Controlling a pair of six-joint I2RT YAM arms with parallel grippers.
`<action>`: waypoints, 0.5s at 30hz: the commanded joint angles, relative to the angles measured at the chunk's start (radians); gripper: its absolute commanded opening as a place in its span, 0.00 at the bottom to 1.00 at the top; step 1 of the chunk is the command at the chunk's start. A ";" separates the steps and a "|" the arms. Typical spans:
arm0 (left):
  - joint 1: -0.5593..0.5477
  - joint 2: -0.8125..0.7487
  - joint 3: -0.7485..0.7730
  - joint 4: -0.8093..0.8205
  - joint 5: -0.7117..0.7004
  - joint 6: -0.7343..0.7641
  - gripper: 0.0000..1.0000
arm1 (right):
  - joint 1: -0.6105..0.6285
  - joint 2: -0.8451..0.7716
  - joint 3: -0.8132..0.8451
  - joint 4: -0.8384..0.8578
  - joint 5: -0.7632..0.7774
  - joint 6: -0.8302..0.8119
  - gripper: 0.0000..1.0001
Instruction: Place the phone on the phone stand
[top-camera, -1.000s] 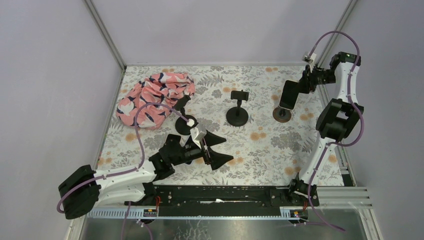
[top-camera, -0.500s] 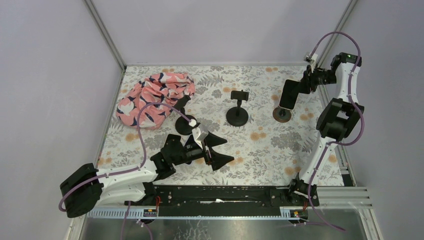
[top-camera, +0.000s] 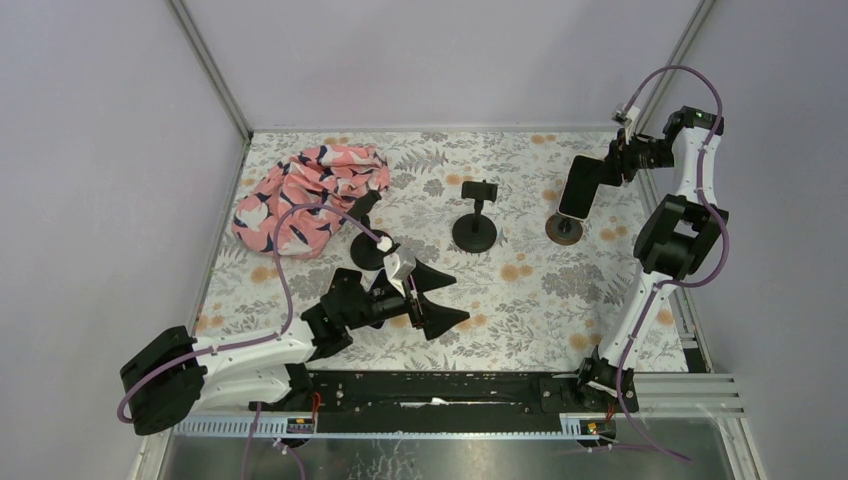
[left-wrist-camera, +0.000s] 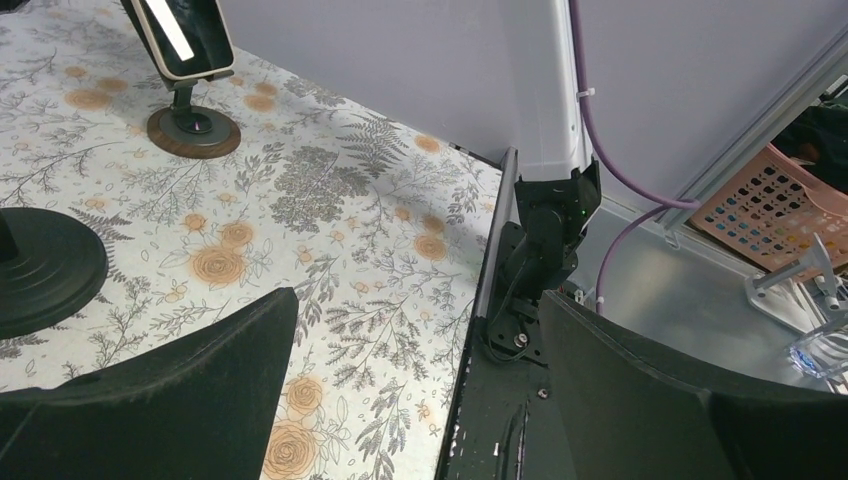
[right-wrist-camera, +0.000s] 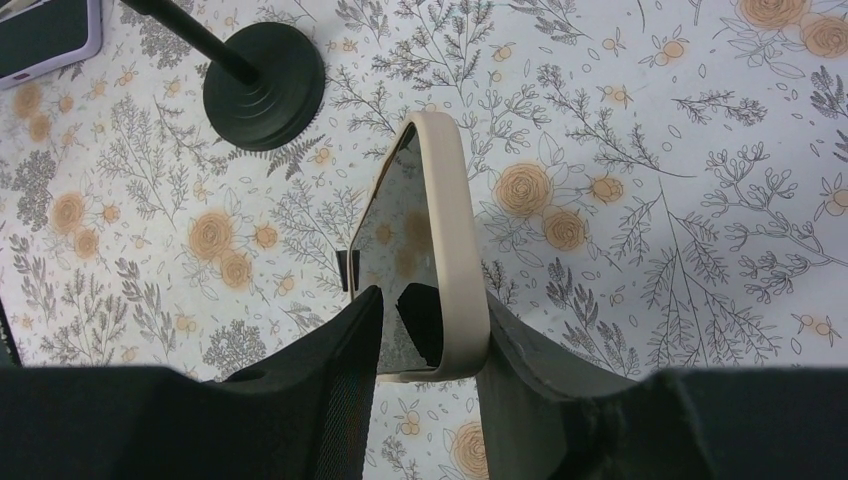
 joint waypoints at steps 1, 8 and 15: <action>0.003 0.008 0.027 0.055 0.012 -0.006 0.99 | -0.003 0.003 0.041 -0.007 -0.029 0.020 0.45; 0.002 0.024 0.036 0.064 0.018 -0.010 0.99 | -0.002 0.003 0.030 0.009 -0.029 0.021 0.50; 0.003 0.034 0.040 0.071 0.023 -0.015 0.99 | -0.001 -0.014 0.004 0.057 -0.020 0.052 0.59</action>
